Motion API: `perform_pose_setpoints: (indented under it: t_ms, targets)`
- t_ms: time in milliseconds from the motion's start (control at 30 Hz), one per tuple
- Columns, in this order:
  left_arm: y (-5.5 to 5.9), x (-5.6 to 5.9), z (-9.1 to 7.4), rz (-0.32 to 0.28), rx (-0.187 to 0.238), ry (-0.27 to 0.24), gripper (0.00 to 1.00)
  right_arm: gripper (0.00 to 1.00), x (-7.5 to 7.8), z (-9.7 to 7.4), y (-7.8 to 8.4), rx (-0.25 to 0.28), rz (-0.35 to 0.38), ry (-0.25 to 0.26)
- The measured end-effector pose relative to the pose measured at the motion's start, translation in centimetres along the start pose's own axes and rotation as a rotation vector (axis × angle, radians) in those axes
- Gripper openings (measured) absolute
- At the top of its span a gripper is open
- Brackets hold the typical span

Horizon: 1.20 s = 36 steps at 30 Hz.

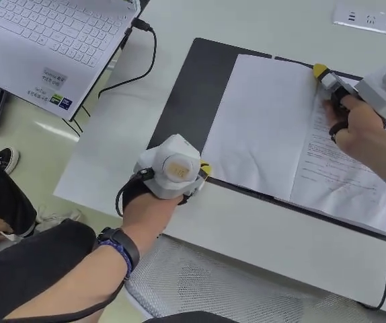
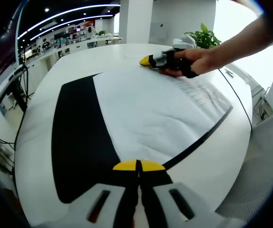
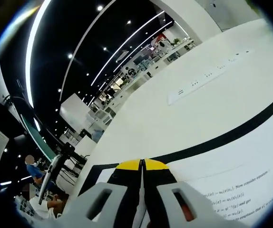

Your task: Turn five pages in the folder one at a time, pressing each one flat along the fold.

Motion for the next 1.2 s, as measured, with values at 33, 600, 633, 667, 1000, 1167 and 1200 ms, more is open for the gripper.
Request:
perform_pose_setpoints:
  t_ms: [33, 600, 633, 667, 1000, 1167, 1200]
  targets:
    - [0.0, 0.0, 0.0, 0.000, 0.000, 0.000, 0.00, 0.00, 0.0, -0.1, 0.0, -0.001, 0.001, -0.002]
    - [0.0, 0.0, -0.1, 0.003, 0.004, 0.007, 0.00, 0.00, -1.9, -5.3, 3.7, -0.101, -0.115, -0.124]
    - [0.0, 0.0, -0.1, 0.005, 0.004, 0.008, 0.00, 0.00, -1.9, -5.4, 3.8, -0.103, -0.115, -0.125]
    - [0.0, 0.0, -0.1, 0.006, 0.005, 0.008, 0.00, 0.00, -2.0, -5.8, 4.0, -0.102, -0.113, -0.127]
    - [0.1, -0.1, 0.1, -0.004, 0.011, 0.009, 0.00, 0.00, -2.3, -8.2, 5.7, -0.115, -0.092, -0.156]
    - [0.2, -0.2, 0.2, -0.001, 0.010, 0.020, 0.00, 0.00, -2.6, -9.4, 6.5, -0.148, -0.119, -0.179]
    - [0.2, -0.2, 0.2, 0.000, 0.011, 0.020, 0.00, 0.00, -2.6, -9.7, 6.7, -0.150, -0.118, -0.182]
Point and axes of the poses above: the centre of the closed fingertips' face, and the gripper's own axes: z roughly forward along the fingers, x roughly to its right, y roughly out of its underside, the point moved 9 cm from there along -z, roughly backward along the fingers, and after that the axes turned 2 degrees about y, right-handed, at the moved point
